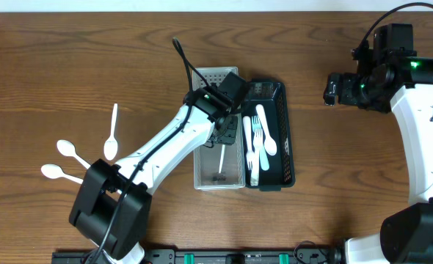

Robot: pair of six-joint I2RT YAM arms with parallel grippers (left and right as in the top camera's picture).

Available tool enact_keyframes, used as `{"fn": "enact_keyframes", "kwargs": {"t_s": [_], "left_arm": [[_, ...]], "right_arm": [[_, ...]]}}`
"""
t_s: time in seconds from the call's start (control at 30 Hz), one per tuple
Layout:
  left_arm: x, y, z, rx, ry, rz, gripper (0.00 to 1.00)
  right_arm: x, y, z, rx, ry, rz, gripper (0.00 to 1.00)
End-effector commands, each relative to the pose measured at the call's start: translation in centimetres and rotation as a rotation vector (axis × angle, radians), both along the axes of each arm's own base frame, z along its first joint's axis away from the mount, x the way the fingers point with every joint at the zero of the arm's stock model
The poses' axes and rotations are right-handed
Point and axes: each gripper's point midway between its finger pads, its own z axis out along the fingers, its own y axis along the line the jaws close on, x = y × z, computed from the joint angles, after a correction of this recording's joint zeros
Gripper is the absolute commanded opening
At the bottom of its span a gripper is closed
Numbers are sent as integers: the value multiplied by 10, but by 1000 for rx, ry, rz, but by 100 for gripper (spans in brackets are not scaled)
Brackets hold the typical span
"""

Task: Pack container
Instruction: 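Carry the spoon right and release it into the clear basket, then move left gripper back left and close on another white spoon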

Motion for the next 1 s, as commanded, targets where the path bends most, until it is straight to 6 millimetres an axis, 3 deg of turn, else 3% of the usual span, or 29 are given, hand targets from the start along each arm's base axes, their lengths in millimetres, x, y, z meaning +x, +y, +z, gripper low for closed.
{"fn": "enact_keyframes", "kwargs": {"t_s": [0.0, 0.03, 0.17, 0.33, 0.47, 0.67, 0.77, 0.97], "left_arm": [[20, 16, 46, 21, -155, 12, 61], [26, 25, 62, 25, -207, 38, 67], [35, 72, 107, 21, -316, 159, 72], [29, 162, 123, 65, -290, 362, 87], [22, 211, 108, 42, -175, 342, 97], [22, 276, 68, 69, -49, 434, 99], [26, 290, 44, 71, 14, 452, 100], [35, 294, -10, 69, 134, 390, 99]], "right_arm": [[-1, -5, -5, -8, 14, -3, 99], [-1, -5, -5, -8, 14, -3, 99], [-1, -5, -5, -8, 14, -3, 99], [-2, -5, -5, -8, 15, -3, 99], [-1, -5, -5, -8, 14, -3, 99], [-1, -5, -4, -8, 12, -3, 99], [0, -5, -4, -9, 10, -3, 99], [-1, -5, -4, -9, 11, -3, 99]]}}
